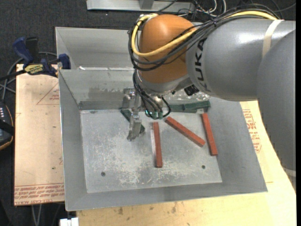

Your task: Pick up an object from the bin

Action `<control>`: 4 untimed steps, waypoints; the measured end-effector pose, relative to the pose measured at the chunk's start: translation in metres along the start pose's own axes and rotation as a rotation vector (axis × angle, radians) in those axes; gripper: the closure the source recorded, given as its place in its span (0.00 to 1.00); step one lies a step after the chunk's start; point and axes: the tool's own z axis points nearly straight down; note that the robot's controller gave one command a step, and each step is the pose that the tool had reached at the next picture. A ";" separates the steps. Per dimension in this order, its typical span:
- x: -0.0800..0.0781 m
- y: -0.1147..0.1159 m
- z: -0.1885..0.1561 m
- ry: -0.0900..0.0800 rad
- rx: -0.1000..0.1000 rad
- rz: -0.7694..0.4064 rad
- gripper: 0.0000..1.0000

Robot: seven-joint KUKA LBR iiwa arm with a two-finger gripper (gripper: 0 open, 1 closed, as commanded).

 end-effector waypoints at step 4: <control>-0.020 -0.230 0.065 -0.015 0.003 -0.073 0.00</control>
Offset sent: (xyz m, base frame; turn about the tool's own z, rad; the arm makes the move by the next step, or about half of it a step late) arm 0.0157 -0.0527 -0.1364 -0.0932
